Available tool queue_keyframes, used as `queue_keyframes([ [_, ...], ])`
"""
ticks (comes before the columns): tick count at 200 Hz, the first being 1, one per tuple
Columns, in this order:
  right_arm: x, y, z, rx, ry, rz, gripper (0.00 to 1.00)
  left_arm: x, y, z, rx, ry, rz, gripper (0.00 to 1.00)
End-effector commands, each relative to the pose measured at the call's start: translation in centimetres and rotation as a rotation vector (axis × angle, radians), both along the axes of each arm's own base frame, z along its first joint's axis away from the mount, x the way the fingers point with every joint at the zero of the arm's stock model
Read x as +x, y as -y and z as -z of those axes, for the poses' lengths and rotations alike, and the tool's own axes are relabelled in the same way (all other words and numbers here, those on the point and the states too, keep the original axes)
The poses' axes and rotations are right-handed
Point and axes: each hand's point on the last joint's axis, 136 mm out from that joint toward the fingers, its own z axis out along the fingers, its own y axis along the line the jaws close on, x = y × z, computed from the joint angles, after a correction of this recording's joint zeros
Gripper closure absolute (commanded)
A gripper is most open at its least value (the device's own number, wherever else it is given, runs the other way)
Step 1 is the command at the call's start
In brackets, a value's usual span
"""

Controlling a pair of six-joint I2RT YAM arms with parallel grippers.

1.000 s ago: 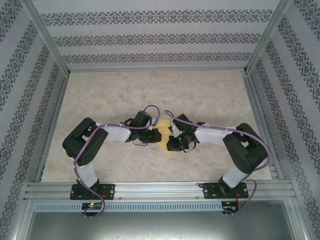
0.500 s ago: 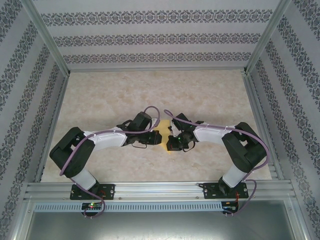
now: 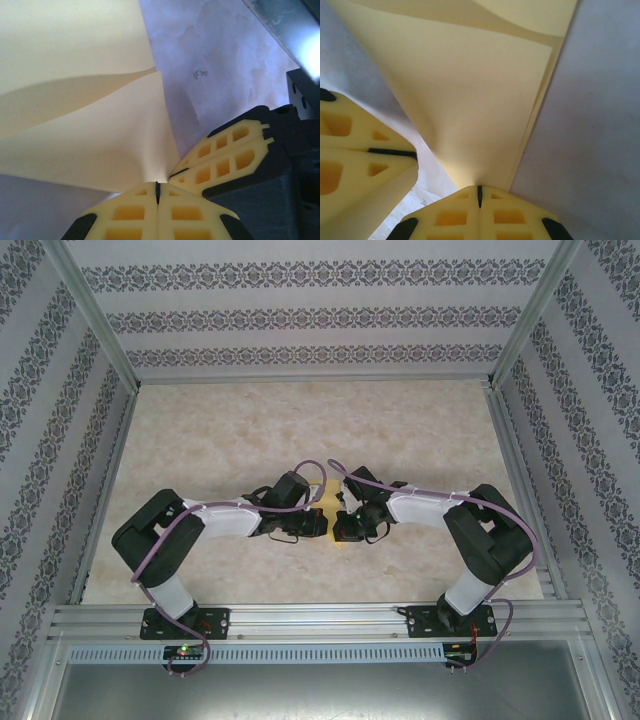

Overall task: Fold a paper plane with a square sheet of paper (fold left side to right side)
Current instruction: Third fold the triangle at the center of the table.

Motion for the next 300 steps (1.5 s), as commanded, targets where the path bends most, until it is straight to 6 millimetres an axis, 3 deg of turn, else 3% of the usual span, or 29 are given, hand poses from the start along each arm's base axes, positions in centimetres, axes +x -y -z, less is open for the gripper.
queue_keyframes([
  [1,-1.5,3.7,3.4,-0.191,-0.067,0.022,1.0,0.3,1.1,0.1,-0.017,0.006,0.006,0.93],
  [39,-1.8,3.9,3.5,-0.197,-0.077,0.015,1.0,0.8,1.1,1.4,-0.011,0.021,-0.009,0.95],
  [119,-2.0,4.8,3.8,-0.246,-0.086,0.011,1.0,1.0,-2.9,4.5,0.203,0.036,-0.074,0.97],
  [210,-2.3,5.1,3.7,-0.249,-0.088,0.012,1.0,5.4,-7.8,3.1,0.276,0.129,-0.178,0.99],
  [261,-2.3,5.2,3.6,-0.25,-0.087,0.011,1.0,7.9,-11.5,3.0,0.291,0.13,-0.259,0.98],
  [283,-2.1,5.0,3.4,-0.241,-0.08,0.011,1.0,8.2,-11.6,1.2,0.266,0.16,-0.247,0.98],
  [300,-1.8,4.8,3.0,-0.226,-0.066,0.018,1.0,7.7,-10.3,-1.0,0.187,0.183,-0.211,0.96],
])
